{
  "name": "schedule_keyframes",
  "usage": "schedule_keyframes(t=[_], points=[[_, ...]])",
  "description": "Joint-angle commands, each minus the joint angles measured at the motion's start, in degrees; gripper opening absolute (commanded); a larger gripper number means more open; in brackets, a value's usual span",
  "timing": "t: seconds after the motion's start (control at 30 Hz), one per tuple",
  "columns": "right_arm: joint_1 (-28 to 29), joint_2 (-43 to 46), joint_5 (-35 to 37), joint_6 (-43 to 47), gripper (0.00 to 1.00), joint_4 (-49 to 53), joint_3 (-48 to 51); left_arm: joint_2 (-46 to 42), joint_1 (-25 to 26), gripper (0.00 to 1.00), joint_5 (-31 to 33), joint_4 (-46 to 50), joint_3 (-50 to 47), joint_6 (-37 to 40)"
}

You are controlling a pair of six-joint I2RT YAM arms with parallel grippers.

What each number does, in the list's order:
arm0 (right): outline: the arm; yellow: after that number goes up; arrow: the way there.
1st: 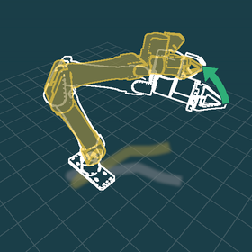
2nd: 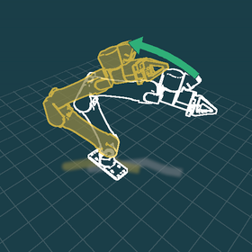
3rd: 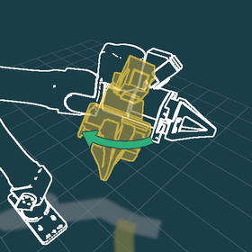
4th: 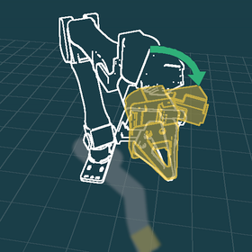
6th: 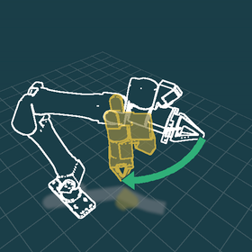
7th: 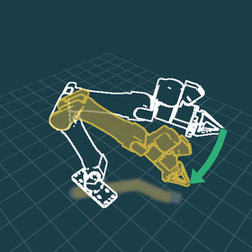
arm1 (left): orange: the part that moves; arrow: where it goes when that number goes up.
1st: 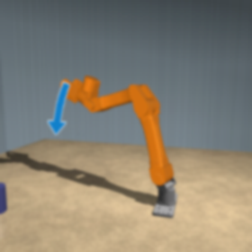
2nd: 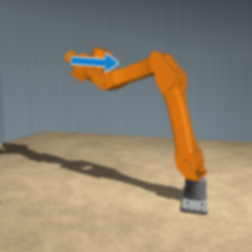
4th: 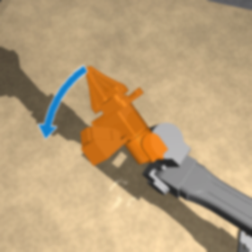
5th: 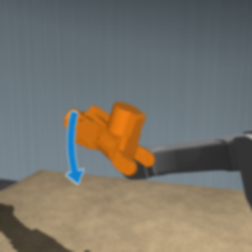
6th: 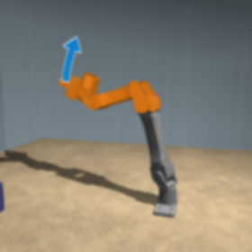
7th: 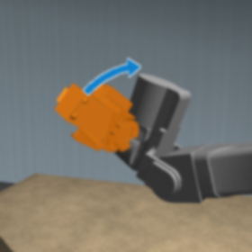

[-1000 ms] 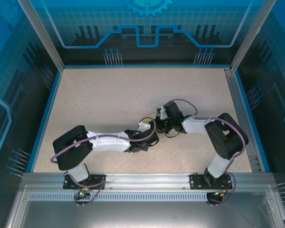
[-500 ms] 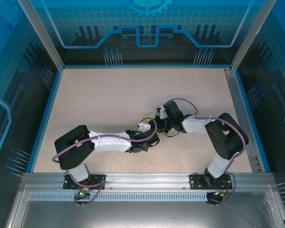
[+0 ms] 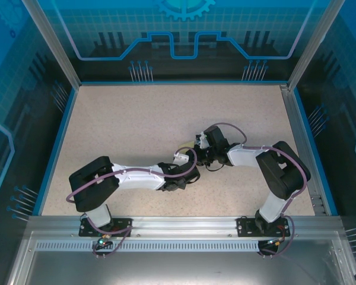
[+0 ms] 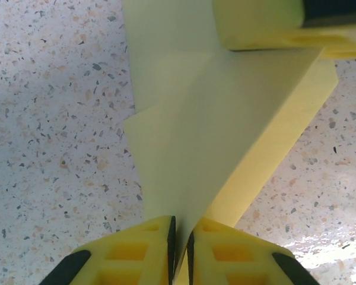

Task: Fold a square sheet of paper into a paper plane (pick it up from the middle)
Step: Fourth fold the wing at the center of the table.

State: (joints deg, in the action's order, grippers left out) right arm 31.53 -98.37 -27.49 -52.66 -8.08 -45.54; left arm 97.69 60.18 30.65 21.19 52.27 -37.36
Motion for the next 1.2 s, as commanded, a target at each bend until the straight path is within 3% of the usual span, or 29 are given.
schedule_keyframes(t=[0.0,0.3,0.67,0.77,0.9,1.17], points=[[0.72,0.52,-0.65,0.89,0.18,1.80,-1.43,0.45,0.46,0.15,0.78,0.50,0.62,-1.10],[-1.47,5.10,0.14,3.07,0.29,5.27,-0.71,-3.54,-2.45,0.13,-7.85,-7.75,-5.13,-2.33],[-4.81,16.67,2.29,7.50,0.48,10.88,2.87,-10.34,-11.23,0.15,-24.73,-21.85,-15.35,-4.53],[-4.94,17.44,1.06,8.01,0.46,10.30,3.63,-11.02,-13.39,0.15,-29.43,-25.45,-17.47,-4.67],[-3.96,15.80,-1.20,8.28,0.34,8.29,3.68,-10.62,-15.52,0.15,-33.65,-27.93,-18.52,-4.60],[0.73,8.24,-3.79,7.89,0.20,4.77,-0.29,-10.84,-18.30,0.15,-38.17,-30.83,-20.33,-5.68]])
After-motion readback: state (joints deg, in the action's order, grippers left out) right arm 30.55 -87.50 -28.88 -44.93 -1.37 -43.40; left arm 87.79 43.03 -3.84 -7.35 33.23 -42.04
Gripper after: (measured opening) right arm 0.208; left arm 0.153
